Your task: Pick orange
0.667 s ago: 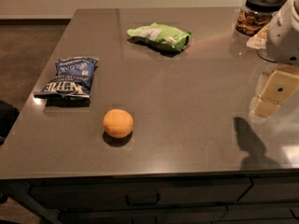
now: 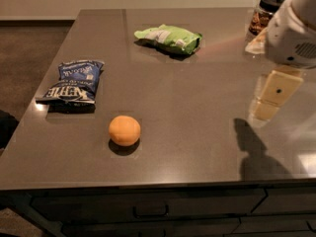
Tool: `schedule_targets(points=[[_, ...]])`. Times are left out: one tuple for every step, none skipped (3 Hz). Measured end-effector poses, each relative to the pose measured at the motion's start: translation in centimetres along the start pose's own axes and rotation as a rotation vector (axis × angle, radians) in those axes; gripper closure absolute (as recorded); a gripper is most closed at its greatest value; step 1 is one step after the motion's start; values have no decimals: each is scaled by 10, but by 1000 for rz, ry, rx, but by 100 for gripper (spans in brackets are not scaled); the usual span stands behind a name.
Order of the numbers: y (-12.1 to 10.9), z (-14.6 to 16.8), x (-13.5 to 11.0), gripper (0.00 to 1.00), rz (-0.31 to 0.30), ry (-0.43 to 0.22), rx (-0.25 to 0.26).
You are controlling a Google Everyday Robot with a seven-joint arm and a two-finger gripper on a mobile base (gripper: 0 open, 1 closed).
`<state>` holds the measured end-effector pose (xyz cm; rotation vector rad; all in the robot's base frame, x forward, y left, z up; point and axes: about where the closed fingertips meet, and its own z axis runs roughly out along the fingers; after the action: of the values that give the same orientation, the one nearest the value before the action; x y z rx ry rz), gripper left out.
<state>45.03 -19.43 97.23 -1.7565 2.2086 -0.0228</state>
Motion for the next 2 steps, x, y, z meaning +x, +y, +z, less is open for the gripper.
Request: schedule_targets(points=[[-4, 22, -38, 0, -16, -79, -57], [-4, 38, -77, 0, -17, -180, -94]])
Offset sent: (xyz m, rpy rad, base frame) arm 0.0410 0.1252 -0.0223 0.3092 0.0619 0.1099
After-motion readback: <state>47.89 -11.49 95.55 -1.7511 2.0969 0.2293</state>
